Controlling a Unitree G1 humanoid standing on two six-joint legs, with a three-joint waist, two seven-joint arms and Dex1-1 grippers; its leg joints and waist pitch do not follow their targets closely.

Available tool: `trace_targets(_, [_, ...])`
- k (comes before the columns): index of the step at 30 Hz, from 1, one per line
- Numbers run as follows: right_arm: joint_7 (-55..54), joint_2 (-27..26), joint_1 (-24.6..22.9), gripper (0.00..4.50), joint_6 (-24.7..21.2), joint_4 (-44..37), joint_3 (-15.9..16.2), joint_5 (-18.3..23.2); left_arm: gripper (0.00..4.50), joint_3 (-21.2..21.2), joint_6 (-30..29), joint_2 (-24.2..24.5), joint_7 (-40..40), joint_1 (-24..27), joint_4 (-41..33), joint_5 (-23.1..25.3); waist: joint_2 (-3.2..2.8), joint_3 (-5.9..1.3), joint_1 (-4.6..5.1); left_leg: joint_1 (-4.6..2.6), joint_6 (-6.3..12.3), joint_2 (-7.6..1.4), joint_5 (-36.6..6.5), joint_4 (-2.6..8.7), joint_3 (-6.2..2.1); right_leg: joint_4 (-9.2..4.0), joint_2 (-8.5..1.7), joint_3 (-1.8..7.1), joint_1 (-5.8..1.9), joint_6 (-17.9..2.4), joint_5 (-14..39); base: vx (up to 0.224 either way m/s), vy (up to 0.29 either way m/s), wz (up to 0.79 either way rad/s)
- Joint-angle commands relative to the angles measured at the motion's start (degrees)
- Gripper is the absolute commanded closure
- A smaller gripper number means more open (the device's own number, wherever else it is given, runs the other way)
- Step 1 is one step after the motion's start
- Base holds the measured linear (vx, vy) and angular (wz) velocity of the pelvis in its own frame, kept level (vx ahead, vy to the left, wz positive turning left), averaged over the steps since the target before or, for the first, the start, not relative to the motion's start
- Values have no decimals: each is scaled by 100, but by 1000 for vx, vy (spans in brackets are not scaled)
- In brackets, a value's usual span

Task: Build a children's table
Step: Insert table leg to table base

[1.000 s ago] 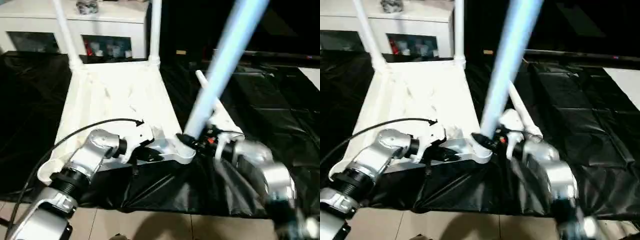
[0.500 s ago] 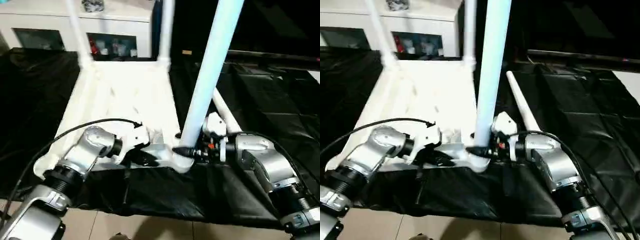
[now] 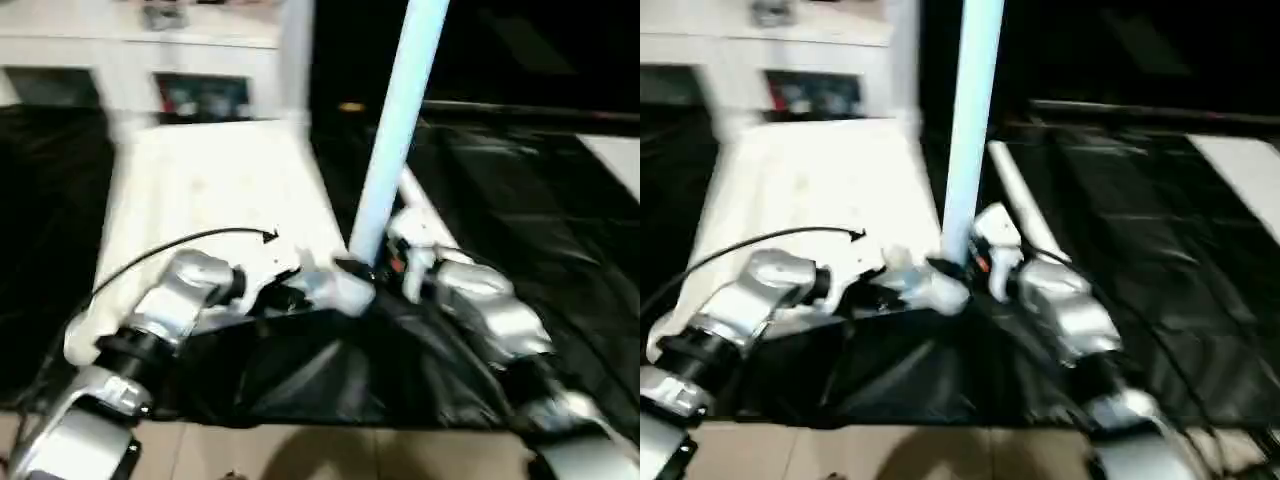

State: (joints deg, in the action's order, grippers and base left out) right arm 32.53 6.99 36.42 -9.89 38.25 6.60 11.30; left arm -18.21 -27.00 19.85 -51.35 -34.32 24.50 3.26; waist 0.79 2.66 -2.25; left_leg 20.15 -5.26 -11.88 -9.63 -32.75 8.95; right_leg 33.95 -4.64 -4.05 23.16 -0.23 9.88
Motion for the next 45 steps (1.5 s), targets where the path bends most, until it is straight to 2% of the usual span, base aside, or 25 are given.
trace_targets(1, [-909, -142, 1, 261, -328, 931, -216, -168, 450, 401, -486, -193, 577, -112, -782, 8, -89, -295, -4, 10, -261, -42, -2368, 428, -57, -526, -312, 119, -252, -665, 3019, 0, 0, 0])
trace_targets(2, [-1068, -252, 92, 261, -245, 1099, -230, -220, 450, 376, -572, -315, 764, -75, -884, 89, -75, -285, 37, 19, -217, -32, -2405, 423, -57, -550, -296, 107, -248, -669, 3016, 0, 0, 0])
trace_targets(3, [-1145, -311, 138, 261, -200, 1180, -235, -250, 450, 359, -616, -376, 856, -53, -943, 133, -56, -291, 38, 23, -200, -33, -2388, 420, -59, -546, -307, 106, -256, -668, 3001, 0, 0, 0])
trace_targets(4, [-1209, -390, 184, 261, -183, 1254, -236, -263, 450, 342, -666, -472, 953, -24, -984, 130, -66, -290, 35, 23, -146, -17, -2372, 415, -54, -563, -299, 105, -249, -662, 2986, 0, 0, 0])
trace_targets(6, [-1272, -548, 242, 261, -203, 1311, -231, -253, 450, 284, -667, -610, 1113, 23, -946, 128, -41, -302, 9, -14, -58, -23, -2309, 397, -22, -558, -285, 140, -203, -757, 2720, 0, 0, 0])
trace_targets(8, [-1293, -664, 306, 261, -208, 1407, -184, -302, 450, 239, -777, -643, 1155, 57, -990, 112, -53, -307, -3, -14, -47, -30, -2261, 402, -9, -531, -278, 161, -206, -837, 2519, 0, 0, 0])
trace_targets(9, [-1305, -687, 324, 261, -193, 1448, -173, -322, 450, 236, -845, -653, 1172, 75, -1044, 112, -28, -307, 7, 6, -45, -34, -2232, 411, -11, -516, -276, 161, -219, -845, 2469, 0, 0, 0])
trace_targets(10, [-1316, -743, 373, 261, -169, 1557, -161, -342, 450, 233, -970, -663, 1209, 111, -1161, 134, -37, -301, 8, 16, -49, -34, -2241, 420, -17, -513, -270, 153, -229, -822, 2494, 0, 0, 0])
trace_targets(11, [-1297, -769, 397, 261, -161, 1608, -116, -386, 450, 227, -1021, -649, 1205, 131, -1221, 145, -44, -307, 10, -6, -66, -47, -2269, 416, -20, -500, -280, 164, -212, -846, 2444, 0, 0, 0])
trace_targets(13, [-1240, -758, 418, 261, -109, 1645, 3, -510, 450, 198, -1002, -605, 1177, 154, -1246, 154, -34, -297, 14, 6, -53, -34, -2265, 416, -13, -507, -269, 164, -215, -818, 2458, 0, 0, 0])
trace_targets(16, [-1072, -765, 410, 261, 23, 1640, -15, -491, 450, 162, -978, -575, 1166, 174, -1269, 143, -13, -303, 12, 9, -34, -40, -2180, 412, -7, -506, -281, 179, -211, -799, 2485, 0, 0, 0])
trace_targets(18, [-1020, -763, 432, 191, 76, 1631, -109, -428, 450, 137, -931, -555, 1131, 181, -1265, 128, -3, -301, 17, 13, -26, -39, -2177, 413, -5, -500, -274, 179, -212, -803, 2482, 0, 0, 0])
trace_targets(20, [-929, -761, 488, 191, 107, 1632, -231, -343, 450, 106, -879, -528, 1075, 195, -1281, 94, -16, -311, 12, -4, -18, -43, -2162, 406, 0, -501, -279, 186, -201, -837, 2455, 0, 0, 0])
trace_targets(21, [-830, -755, 512, 171, 150, 1602, -267, -311, 450, 80, -817, -508, 1020, 210, -1307, 75, -20, -317, 6, -14, -24, -49, -2132, 401, 7, -500, -281, 196, -189, -880, 2375, 0, 0, 0])
trace_targets(22, [-758, -752, 525, 156, 179, 1580, -282, -293, 450, 64, -778, -496, 984, 222, -1327, 63, -3, -352, -20, -4, -8, -57, -1939, 389, 22, -450, -283, 219, -217, -978, 1966, 0, 0, 0])
trace_targets(23, [-478, -709, 531, 147, 201, 1395, -324, -184, 450, 3, -586, -445, 811, 261, -1340, 19, -29, -358, -19, 53, 27, -56, -1655, 400, 23, -382, -250, 219, -253, -1086, 1501, 0, 0, 0])
trace_targets(27, [-179, -616, 508, 125, 174, 1184, -324, -103, 450, -51, -373, -393, 625, 306, -1328, -30, -27, -381, -42, 36, 126, -63, -1440, 365, 61, -359, -254, 225, -248, -1256, 1125, 0, 0, 0])
trace_targets(29, [497, -336, 308, 112, 73, 647, -156, -38, 450, -51, -120, -315, 309, 359, -1245, -169, -29, -395, -78, 62, 227, -56, -1138, 345, 71, -310, -240, 223, -305, -1329, 684, 0, 0, 0])
trace_targets(30, [515, -329, 302, 112, 73, 634, -150, -37, 450, -50, -114, -312, 303, 360, -1244, -171, -28, -396, -105, 50, 272, -68, -1037, 337, 79, -296, -243, 227, -292, -1375, 502, 0, 0, 0])
trace_targets(33, [1168, -32, 52, 112, 35, 162, 70, -35, 450, -75, 142, -174, -17, 407, -1223, -266, -26, -384, -144, 43, 287, -70, -1042, 342, 87, -302, -242, 223, -290, -1427, 563, 0, 0, 0])
trace_targets(34, [1413, 87, -48, 112, -11, -34, 139, -11, 450, -90, 293, -110, -170, 428, -1219, -308, -23, -378, -187, 22, 295, -71, -1102, 337, 95, -327, -241, 226, -285, -1366, 685, 0, 0, 0])
trace_targets(36, [1878, 338, -234, 112, -224, -419, 237, 80, 450, -123, 517, 36, -566, 495, -1240, -445, -28, -372, -208, 23, 297, -83, -1148, 346, 98, -328, -241, 233, -280, -1324, 783, 0, 0, 0])
trace_targets(38, [2131, 490, -331, 112, -291, -607, 310, 92, 450, -182, 665, 154, -806, 529, -1249, -488, -10, -353, -256, 6, 229, -93, -1325, 359, 106, -358, -248, 242, -252, -1245, 1129, 0, 0, 0])
trace_targets(41, [2615, 804, -539, 112, -496, -1017, 481, 120, 450, -222, 824, 329, -1177, 557, -1221, -545, -6, -343, -328, -54, 166, -103, -1482, 360, 129, -400, -246, 258, -209, -1119, 1488, 0, 0, 0])
trace_targets(45, [3218, 1208, -755, 112, -734, -1517, 748, 149, 450, -275, 1073, 524, -1557, 544, -1084, -571, -7, -343, -359, -24, 151, -121, -1394, 369, 130, -381, -249, 265, -207, -1055, 1459, 0, 0, 0])
